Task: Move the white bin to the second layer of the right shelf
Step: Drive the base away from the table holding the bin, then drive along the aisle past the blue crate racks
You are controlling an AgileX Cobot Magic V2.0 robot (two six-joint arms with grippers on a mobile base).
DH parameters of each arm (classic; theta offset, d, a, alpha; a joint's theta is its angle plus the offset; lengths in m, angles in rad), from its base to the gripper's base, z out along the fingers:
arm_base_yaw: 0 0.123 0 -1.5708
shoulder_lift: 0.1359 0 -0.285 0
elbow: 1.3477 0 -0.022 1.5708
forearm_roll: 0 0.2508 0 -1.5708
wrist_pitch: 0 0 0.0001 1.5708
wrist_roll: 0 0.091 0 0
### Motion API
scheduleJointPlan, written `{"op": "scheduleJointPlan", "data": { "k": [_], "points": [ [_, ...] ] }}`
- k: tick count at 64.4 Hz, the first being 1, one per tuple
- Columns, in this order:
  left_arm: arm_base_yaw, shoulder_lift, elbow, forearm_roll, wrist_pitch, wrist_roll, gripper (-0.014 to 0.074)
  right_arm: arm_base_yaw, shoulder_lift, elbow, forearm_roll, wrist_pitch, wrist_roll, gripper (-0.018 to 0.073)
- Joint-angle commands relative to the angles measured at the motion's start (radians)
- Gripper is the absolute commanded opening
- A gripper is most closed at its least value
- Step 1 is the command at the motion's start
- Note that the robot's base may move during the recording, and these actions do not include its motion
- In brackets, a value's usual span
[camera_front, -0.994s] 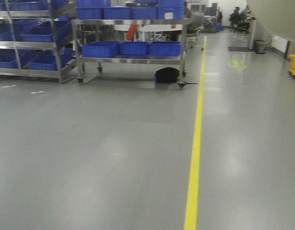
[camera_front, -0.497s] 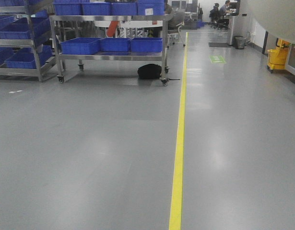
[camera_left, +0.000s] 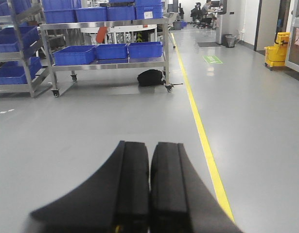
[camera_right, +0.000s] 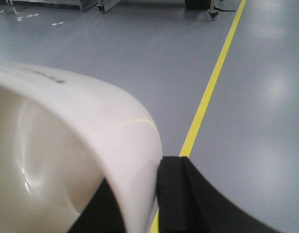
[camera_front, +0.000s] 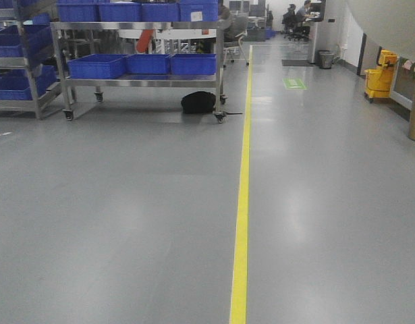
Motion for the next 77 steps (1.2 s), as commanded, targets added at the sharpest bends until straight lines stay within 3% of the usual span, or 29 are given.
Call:
{"op": "scheduleJointPlan", "data": {
  "k": [1,77],
  "points": [
    [-0.003,-0.014,0.037,-0.006,-0.085,-0.003,0.0085,-0.005,0.003,-0.032,-0.003,-0.107,-0.003,0.0049],
    [-0.003,-0.014,0.037,-0.006,-0.085,-0.003,0.0085,-0.005,0.003,-0.032,-0.003,-0.107,-0.003,0.0049]
  ]
}}
